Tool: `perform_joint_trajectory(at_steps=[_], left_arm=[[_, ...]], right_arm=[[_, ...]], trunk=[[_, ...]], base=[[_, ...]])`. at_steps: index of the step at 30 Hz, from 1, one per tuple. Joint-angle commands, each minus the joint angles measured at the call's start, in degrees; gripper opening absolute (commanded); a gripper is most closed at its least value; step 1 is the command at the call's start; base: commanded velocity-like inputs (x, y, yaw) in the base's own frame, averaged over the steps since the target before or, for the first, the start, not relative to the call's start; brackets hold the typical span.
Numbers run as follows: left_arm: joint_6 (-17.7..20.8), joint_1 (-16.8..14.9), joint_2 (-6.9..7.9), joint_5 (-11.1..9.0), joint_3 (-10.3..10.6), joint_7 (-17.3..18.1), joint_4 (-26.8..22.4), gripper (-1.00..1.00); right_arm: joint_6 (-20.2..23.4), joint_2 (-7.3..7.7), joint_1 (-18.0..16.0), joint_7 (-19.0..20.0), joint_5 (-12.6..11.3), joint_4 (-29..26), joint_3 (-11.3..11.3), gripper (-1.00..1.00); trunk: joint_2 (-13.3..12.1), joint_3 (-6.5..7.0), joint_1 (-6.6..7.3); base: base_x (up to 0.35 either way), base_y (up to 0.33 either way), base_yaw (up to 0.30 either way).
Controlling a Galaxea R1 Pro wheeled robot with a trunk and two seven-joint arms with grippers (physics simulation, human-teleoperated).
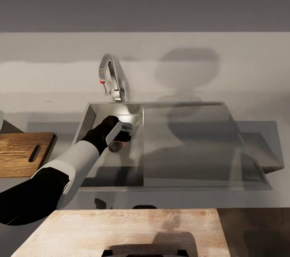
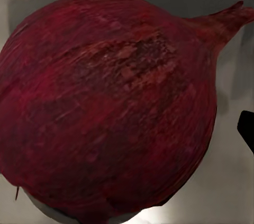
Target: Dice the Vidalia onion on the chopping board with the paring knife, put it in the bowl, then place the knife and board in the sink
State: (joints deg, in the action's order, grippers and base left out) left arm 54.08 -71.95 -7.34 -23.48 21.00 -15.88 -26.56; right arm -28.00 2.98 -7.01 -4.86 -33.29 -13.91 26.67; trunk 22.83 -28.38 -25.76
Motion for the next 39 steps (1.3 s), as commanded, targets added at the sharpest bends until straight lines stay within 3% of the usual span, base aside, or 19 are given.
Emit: perform_joint_trajectory(at_steps=[1, 18, 24, 39], left_arm=[[0.15, -0.06, 0.04, -0.60, 0.36, -0.46, -0.11, -1.00], [0.15, -0.03, 0.04, -0.60, 0.45, -0.46, -0.24, -1.00], [0.15, -0.05, 0.04, -0.60, 0.45, -0.46, -0.24, -1.00], [0.15, -0.04, 0.04, -0.60, 0.45, -0.46, -0.24, -1.00]], right_arm=[[-0.10, 0.06, 0.00, -0.50, -0.11, -0.07, 0.49, 1.00], [-0.26, 0.28, 0.00, -0.38, 0.25, -0.07, 0.56, 1.00], [-0.22, 1.07, 0.00, -0.36, 0.28, -0.05, 0.58, 1.00], [-0.25, 0.97, -0.02, -0.54, -0.01, -0.07, 0.49, 1.00]], trunk=[[0.09, -0.10, -0.03], [0.09, -0.15, -0.03], [0.09, -0.15, -0.03], [0.09, 0.07, -0.03]], base=[[0.000, 0.000, 0.000], [0.000, 0.000, 0.000], [0.000, 0.000, 0.000], [-0.033, 0.000, 0.000]])
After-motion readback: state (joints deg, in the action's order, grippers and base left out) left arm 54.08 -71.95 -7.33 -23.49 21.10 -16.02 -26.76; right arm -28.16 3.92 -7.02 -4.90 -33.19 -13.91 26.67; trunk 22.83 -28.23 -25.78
